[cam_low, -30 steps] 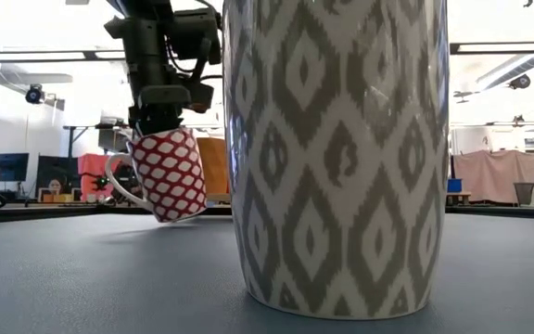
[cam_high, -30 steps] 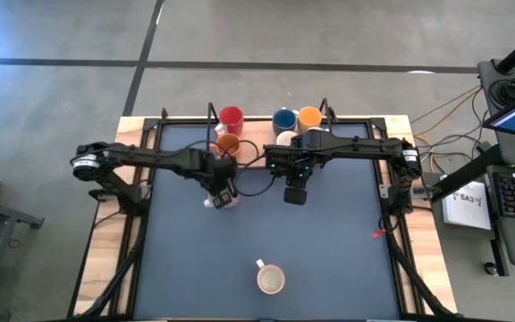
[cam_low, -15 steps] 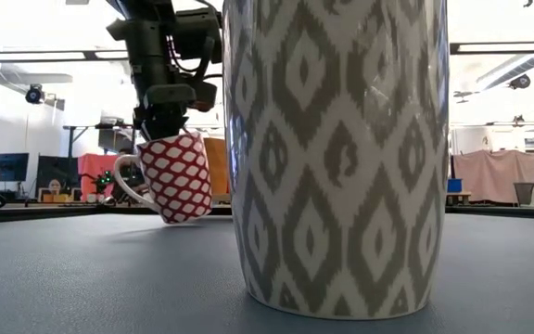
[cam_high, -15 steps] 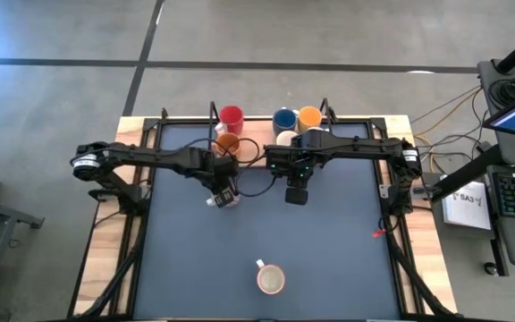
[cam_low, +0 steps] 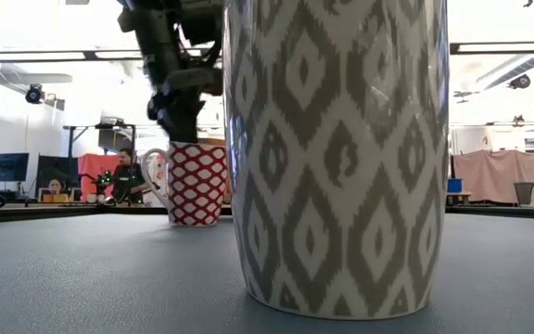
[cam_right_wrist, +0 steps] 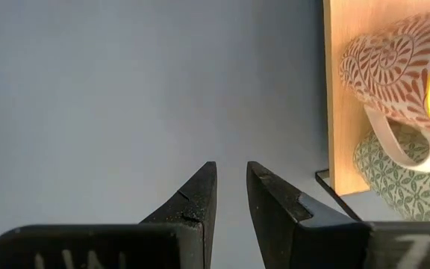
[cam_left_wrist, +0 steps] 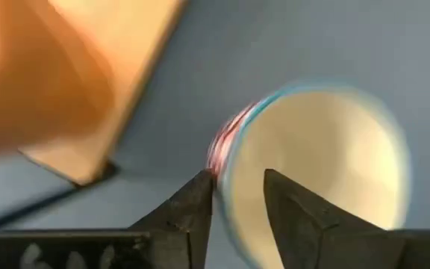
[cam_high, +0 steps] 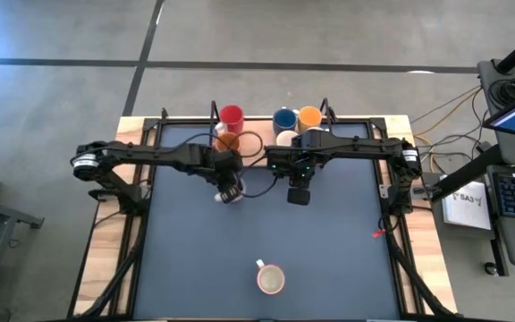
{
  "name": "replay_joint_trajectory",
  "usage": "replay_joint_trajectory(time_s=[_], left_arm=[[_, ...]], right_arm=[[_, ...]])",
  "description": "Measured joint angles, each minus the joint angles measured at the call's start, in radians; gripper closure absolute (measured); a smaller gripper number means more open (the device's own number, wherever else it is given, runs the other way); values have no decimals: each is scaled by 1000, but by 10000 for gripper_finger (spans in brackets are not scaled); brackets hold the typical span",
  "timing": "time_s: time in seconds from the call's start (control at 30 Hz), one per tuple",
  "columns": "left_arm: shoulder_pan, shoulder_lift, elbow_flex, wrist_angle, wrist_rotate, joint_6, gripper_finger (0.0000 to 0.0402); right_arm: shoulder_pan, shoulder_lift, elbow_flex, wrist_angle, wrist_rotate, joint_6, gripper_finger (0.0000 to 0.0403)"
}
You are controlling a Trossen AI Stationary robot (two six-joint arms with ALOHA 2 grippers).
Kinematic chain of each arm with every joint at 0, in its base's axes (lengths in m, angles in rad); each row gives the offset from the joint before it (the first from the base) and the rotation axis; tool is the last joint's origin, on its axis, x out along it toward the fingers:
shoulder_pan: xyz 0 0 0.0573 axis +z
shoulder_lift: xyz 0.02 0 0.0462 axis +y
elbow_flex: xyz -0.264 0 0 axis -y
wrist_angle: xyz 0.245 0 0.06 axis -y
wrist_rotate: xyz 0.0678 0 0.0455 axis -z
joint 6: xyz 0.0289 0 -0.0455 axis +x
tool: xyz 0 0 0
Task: Place coffee mugs
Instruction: Move the brown cup to the center of the table, then move the gray cup to the center of the table
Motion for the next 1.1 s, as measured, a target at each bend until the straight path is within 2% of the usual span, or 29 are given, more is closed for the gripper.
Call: replay_joint_trajectory(time_s=[0.3, 0.47, 0.53, 0.67, 0.93, 1.1], left_arm=[[-2, -2, 150, -184, -40, 18, 278], [-35, -7, 160, -212, -40, -17, 278], [-58, -16, 159, -214, -40, -34, 278], [-119, -20, 158, -217, -47, -68, 278], [-252, -32, 158, -217, -58, -131, 277], [-336, -32, 158, -217, -59, -170, 277]], right_arm=[[24, -13, -1, -3, -20, -90, 339], [87, -26, -1, 70, -202, -125, 339], [128, -26, -3, 122, -234, -101, 339], [215, -26, -27, 228, -236, 22, 339], [354, -26, -137, 434, -236, 397, 339], [423, -25, -199, 567, -236, 504, 339]])
